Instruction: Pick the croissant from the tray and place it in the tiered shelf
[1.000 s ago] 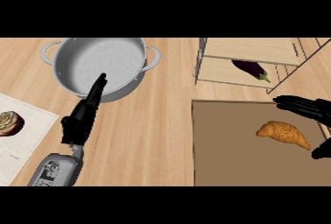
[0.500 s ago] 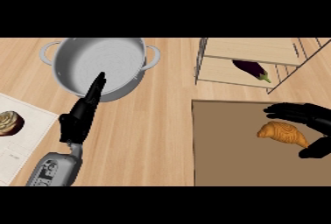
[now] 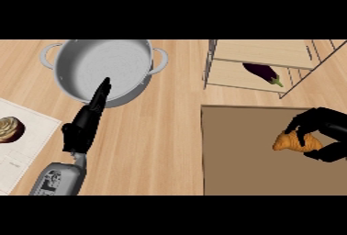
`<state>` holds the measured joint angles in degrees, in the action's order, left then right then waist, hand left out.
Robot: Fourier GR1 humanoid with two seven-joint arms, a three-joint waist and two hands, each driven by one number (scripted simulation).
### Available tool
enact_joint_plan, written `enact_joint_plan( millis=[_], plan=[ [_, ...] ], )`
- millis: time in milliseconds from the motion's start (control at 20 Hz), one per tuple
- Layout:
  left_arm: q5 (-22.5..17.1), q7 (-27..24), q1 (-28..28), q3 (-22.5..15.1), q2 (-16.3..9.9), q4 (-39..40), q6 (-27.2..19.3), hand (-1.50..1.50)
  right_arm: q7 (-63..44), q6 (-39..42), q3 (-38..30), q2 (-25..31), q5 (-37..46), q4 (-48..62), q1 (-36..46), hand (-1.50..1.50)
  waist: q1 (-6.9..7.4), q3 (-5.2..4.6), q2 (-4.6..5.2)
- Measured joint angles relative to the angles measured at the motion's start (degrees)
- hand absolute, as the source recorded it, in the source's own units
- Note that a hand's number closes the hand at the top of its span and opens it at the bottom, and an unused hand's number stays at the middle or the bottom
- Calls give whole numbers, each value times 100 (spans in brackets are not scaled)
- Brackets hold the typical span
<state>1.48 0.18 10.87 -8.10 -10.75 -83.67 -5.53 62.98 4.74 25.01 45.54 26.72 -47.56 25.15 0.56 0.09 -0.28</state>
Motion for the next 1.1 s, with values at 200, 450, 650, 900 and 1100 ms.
enact_joint_plan(
  millis=[200,450,650,900,1100],
  plan=[
    [20,36,-29,30,1,-17,17,0,-688,-66,-74,-340,-63,-234,-52,150,-36,-26,-27],
    [38,68,-98,99,-68,-57,-14,0,-2743,-157,-315,-879,-127,-153,-81,150,-201,-172,-135],
    [48,91,-148,135,-114,-72,-18,0,-4126,-261,-478,-1303,-147,-253,-27,150,-284,-246,-206],
    [34,148,-229,146,-107,-76,-26,0,-5512,-867,-769,-2456,-451,-709,95,150,-321,-164,-245],
    [26,145,-268,120,-69,-62,-16,0,-6706,-1775,-777,-3472,-321,-1233,462,150,-312,-96,-248]
  ],
)
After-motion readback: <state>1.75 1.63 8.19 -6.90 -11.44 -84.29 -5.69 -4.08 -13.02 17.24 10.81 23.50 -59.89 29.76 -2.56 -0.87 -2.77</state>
